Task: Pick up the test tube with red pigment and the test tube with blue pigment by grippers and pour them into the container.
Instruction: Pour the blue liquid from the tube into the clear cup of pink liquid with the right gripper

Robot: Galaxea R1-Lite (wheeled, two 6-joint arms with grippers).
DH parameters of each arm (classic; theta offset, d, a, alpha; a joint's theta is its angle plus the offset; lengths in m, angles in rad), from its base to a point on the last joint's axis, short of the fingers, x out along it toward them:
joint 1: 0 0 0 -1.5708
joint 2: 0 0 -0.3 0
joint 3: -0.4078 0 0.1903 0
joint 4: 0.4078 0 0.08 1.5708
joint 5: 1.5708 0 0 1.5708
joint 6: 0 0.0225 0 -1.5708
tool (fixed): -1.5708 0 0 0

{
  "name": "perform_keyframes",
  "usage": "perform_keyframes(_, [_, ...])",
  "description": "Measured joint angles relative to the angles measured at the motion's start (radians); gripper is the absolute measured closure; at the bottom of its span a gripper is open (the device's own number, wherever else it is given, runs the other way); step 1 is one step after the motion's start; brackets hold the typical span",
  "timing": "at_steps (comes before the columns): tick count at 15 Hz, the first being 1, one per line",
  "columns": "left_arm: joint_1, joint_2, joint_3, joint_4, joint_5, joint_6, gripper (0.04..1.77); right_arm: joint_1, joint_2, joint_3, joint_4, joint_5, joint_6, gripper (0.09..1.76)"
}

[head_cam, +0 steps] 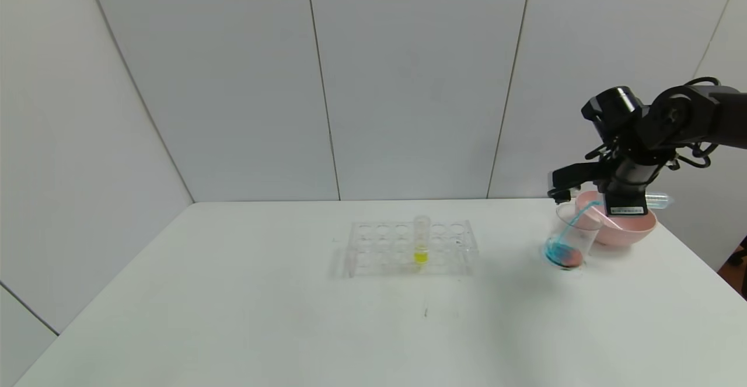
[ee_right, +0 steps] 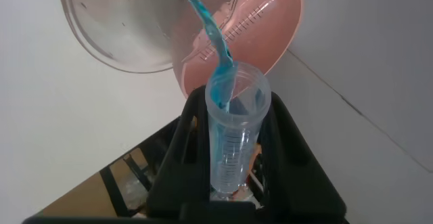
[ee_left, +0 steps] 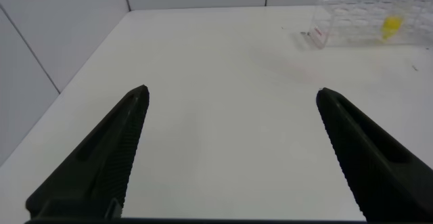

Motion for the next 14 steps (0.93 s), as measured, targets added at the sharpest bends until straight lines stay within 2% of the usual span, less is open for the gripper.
perform_keyframes(9, [0.000, 0.000, 0.000, 0.000, 0.000, 0.000, 0.05, 0.042, 0.004, 0.000, -0.023, -0.169, -0.070, 1.35])
perform_keyframes(14, [0.000, 0.000, 0.000, 0.000, 0.000, 0.000, 0.05, 0.056, 0.006, 0.000, -0.020, -0.173, -0.073, 1.35])
